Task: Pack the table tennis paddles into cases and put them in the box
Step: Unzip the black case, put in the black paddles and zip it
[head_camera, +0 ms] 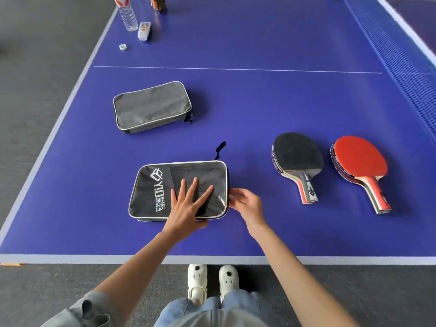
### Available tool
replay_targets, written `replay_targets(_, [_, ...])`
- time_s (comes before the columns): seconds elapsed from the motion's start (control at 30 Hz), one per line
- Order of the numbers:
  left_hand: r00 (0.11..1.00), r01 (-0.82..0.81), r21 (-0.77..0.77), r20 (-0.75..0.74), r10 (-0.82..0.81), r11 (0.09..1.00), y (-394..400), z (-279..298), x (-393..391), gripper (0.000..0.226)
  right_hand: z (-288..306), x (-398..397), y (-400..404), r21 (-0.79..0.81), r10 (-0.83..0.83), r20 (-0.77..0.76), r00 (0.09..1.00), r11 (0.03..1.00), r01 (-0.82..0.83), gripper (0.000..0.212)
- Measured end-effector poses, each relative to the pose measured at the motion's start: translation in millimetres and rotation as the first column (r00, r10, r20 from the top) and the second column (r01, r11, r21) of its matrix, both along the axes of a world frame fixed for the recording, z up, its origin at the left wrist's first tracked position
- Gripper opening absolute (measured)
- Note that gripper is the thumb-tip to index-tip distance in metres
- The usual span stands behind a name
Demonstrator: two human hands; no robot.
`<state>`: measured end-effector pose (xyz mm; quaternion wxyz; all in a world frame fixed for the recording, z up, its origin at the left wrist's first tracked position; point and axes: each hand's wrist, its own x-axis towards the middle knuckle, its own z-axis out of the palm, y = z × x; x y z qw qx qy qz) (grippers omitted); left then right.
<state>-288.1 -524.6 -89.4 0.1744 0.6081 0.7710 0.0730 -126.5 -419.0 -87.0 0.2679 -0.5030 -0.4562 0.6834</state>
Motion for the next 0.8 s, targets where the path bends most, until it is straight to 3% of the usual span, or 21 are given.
replay_targets(0.33, [1.0, 0.013, 0.065, 0.027, -0.014, 0.998, -4.3, -0.7, -6.6, 0.096, -11.9, 4.5, 12.6, 0.136, 0.085, 0.158, 0.984, 0.985, -0.107, 0.017])
replay_targets(0.53, [0.996, 0.063, 0.088, -0.061, -0.058, 0.994, -9.3, -2.6, -6.8, 0.095, -6.1, -20.1, 42.1, 0.082, 0.209, 0.041, 0.977, 0.974, -0.212, 0.03])
replay_targets(0.67, [0.999, 0.033, 0.102, -0.042, -0.029, 0.994, -6.3, -1.4, -6.3, 0.095, 6.1, -48.1, 68.6, -0.085, 0.237, -0.057, 0.97, 0.967, -0.241, 0.027])
replay_targets(0.8, [0.999, 0.018, 0.097, -0.036, -0.015, 0.995, -3.8, -1.0, -6.2, 0.094, 14.3, -64.4, 94.0, -0.159, 0.349, -0.037, 0.936, 0.923, -0.351, 0.029])
